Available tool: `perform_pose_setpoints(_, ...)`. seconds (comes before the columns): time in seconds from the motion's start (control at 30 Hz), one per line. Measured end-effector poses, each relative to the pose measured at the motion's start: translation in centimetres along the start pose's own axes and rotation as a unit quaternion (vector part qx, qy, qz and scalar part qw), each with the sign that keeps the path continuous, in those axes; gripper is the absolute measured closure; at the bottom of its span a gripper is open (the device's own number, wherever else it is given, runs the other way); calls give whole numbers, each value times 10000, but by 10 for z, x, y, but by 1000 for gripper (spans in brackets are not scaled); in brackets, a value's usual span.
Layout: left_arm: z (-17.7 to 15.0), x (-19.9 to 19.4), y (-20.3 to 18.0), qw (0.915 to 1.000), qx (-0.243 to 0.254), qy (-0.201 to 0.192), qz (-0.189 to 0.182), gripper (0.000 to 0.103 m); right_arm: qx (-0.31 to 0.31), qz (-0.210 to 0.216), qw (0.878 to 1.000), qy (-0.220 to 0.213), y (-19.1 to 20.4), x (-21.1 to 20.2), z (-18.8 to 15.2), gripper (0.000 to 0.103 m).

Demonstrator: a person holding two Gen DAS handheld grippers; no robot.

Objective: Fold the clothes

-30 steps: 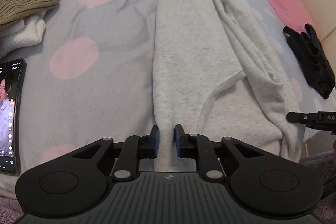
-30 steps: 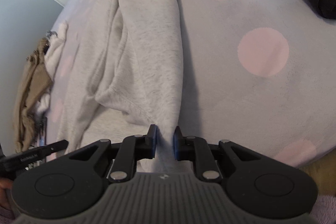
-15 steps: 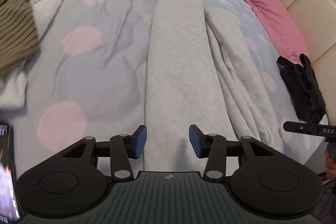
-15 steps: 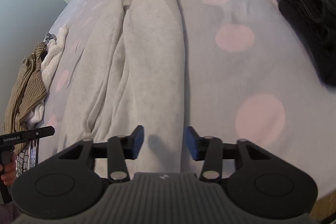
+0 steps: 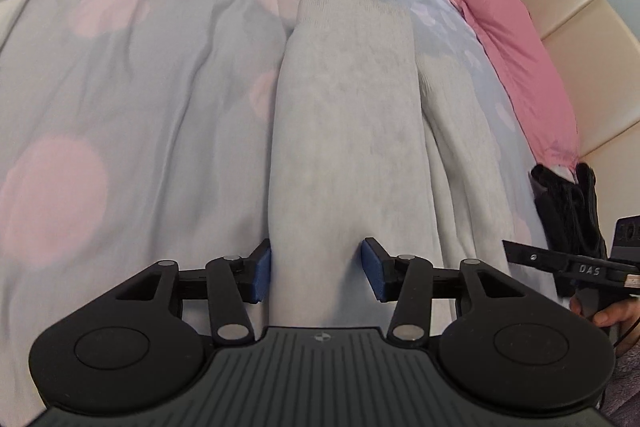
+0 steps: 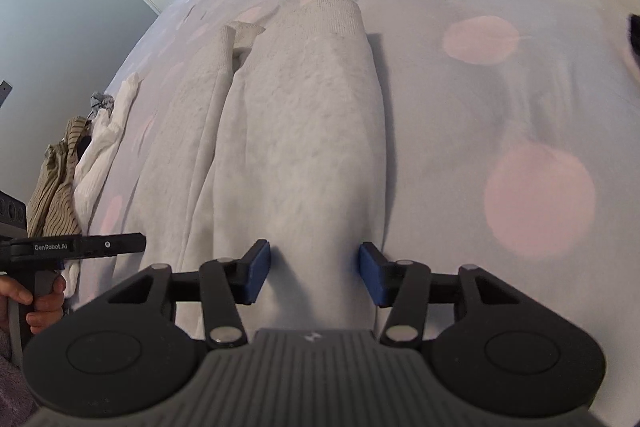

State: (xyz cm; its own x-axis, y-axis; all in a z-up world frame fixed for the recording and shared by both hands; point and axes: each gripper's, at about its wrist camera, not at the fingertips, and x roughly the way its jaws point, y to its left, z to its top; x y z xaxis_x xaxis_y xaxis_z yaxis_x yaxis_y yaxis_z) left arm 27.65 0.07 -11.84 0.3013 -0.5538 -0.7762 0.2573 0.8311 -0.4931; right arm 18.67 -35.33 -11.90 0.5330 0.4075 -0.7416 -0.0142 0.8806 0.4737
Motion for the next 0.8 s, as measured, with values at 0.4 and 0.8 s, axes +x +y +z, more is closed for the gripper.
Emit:
perform_pose_setpoints(0.4, 101, 66, 1, 9984, 44, 148, -540, 49, 176, 454, 9988, 71, -23, 61, 106, 36)
perform_pose_setpoints(0.8, 128, 83, 13, 9949, 96, 143, -994, 43, -89, 393, 9991, 128, -47, 58, 141, 24)
